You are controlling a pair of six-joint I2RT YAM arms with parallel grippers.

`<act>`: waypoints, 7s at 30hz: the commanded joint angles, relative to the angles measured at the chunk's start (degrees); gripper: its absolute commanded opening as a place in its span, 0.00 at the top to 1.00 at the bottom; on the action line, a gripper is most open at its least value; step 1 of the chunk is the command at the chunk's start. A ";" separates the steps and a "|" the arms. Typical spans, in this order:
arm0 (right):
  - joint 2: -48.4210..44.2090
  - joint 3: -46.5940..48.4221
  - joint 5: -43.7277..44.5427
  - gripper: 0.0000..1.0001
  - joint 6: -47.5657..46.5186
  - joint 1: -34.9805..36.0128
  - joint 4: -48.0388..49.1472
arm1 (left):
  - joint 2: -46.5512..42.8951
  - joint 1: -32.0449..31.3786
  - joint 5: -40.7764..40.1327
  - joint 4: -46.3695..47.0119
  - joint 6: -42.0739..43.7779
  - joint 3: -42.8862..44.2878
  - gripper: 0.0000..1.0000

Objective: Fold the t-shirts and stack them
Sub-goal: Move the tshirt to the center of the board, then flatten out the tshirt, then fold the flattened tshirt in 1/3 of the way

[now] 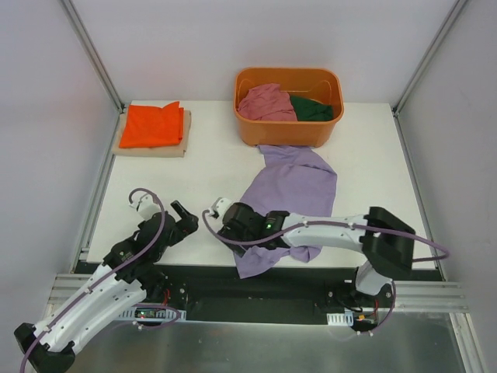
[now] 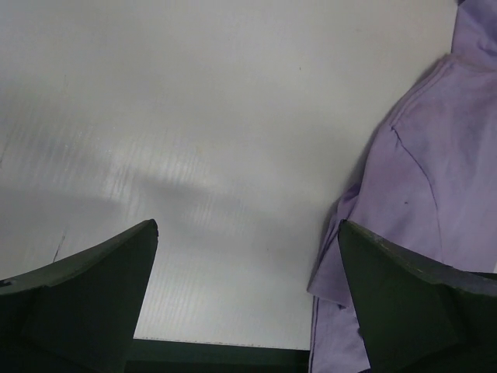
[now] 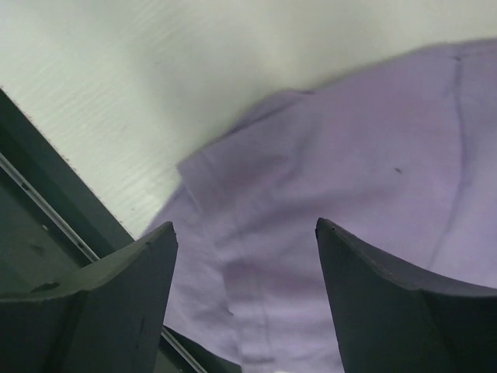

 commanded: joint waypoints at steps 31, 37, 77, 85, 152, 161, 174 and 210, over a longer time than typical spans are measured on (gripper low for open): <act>-14.04 -8.77 18.85 0.99 10.00 -13.50 4.62 | 2.47 -0.33 22.81 12.22 6.36 -1.53 0.01; -32.25 -21.70 20.86 0.99 18.10 -29.50 -0.73 | 19.68 -2.34 42.89 38.01 8.21 -3.22 0.01; -63.29 -32.09 20.60 0.98 19.16 -58.17 -18.41 | 41.79 11.80 22.95 16.58 14.37 13.41 0.01; -58.64 -31.12 18.14 0.98 18.20 -58.17 -18.15 | 46.86 11.80 24.44 17.29 12.87 13.66 0.20; -33.87 70.32 -1.66 0.99 6.17 -58.70 -30.54 | 35.51 6.35 -5.57 -5.39 42.30 100.24 1.00; -24.11 39.75 12.24 0.99 3.61 -58.79 -16.95 | 58.00 17.14 -9.61 -2.23 38.30 84.26 1.00; 2.96 25.83 13.49 0.99 7.65 -58.70 -10.06 | 96.60 24.02 8.36 5.24 33.88 85.11 1.00; -38.41 -9.41 0.47 0.99 24.34 -49.57 -20.68 | 84.41 32.10 21.90 13.24 32.82 66.14 1.00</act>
